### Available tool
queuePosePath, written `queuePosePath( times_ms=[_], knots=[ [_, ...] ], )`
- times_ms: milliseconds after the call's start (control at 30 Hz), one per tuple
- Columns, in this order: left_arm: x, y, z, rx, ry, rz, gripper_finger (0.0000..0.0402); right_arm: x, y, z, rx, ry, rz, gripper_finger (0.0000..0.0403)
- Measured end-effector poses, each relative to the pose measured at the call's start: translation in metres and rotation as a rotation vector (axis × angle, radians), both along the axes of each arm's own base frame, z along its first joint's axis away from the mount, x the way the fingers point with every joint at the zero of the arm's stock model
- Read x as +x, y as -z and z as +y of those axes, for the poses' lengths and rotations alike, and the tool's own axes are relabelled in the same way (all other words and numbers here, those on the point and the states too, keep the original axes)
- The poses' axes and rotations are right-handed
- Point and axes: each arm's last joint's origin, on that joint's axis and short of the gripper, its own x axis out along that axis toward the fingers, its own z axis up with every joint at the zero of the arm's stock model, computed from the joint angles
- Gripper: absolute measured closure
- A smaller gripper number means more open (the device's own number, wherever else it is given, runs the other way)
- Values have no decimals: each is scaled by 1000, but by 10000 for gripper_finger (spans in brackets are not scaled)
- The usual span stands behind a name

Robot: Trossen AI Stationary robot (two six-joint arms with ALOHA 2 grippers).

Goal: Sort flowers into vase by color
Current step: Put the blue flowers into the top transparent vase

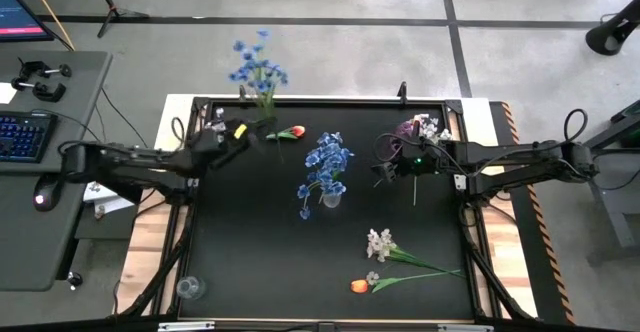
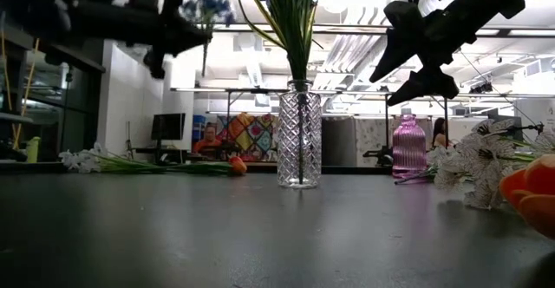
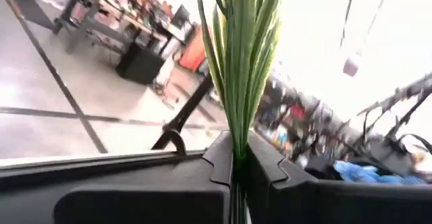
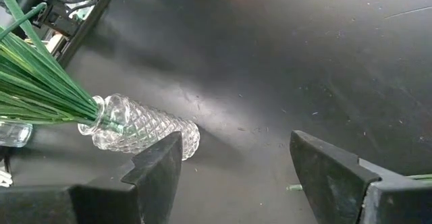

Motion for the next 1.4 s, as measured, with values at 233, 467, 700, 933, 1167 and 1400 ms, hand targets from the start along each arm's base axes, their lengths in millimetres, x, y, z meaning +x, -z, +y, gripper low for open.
queuePosePath(
  times_ms=[233,467,700,933,1167,1400],
  knots=[
    [40,16,-8,19,94,-150,401,5,-6,-1,-18,-2,-76,140],
    [88,26,-15,71,227,-94,401,6,-5,13,48,-70,-80,169],
    [82,26,-15,167,304,-129,401,18,4,50,27,-165,-69,376],
    [83,25,-23,197,310,-124,401,56,32,72,5,-222,-141,400],
    [86,19,-22,254,286,-120,401,76,52,74,-75,-237,-164,402],
    [95,11,-15,338,242,-74,401,74,57,73,-138,-271,-108,403]
  ],
)
